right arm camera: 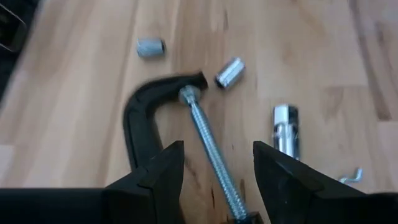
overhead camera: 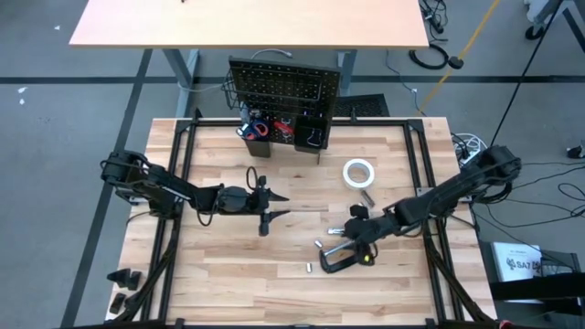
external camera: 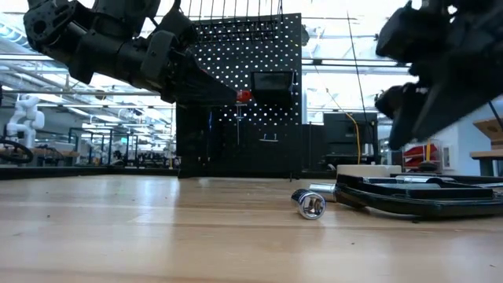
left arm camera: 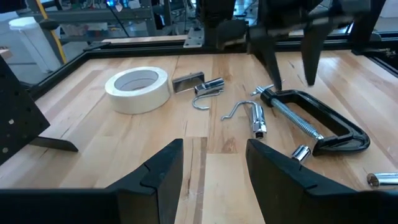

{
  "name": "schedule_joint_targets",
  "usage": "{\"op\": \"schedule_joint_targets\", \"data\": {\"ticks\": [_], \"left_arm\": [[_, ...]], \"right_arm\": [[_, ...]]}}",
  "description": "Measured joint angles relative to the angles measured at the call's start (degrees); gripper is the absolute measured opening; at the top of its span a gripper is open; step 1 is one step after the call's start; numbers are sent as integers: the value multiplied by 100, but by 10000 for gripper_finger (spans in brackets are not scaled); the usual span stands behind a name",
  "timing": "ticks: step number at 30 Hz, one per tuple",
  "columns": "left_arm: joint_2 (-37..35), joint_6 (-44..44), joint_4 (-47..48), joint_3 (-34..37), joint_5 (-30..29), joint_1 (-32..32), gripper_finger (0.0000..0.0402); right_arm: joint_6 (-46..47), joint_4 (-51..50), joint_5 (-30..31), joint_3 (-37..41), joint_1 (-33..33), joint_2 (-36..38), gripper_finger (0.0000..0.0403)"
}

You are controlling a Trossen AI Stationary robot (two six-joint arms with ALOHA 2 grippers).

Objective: Hang tools onto peg board
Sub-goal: Put the black clamp into the black wire basket on the peg board

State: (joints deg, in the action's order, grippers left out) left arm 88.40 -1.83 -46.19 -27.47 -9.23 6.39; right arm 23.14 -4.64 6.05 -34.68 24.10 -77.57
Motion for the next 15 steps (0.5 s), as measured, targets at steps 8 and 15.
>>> {"op": "schedule_joint_targets", "data": {"ticks": [8,15], "left_arm": [[0,7,15,1,-2,0,176],[0,149,50,1,-2,0,176]], "right_arm": [[-644,-170,7,-602,75,-1035,180],[-1013,-1252,461,-1256,208,-1736,180]]}}
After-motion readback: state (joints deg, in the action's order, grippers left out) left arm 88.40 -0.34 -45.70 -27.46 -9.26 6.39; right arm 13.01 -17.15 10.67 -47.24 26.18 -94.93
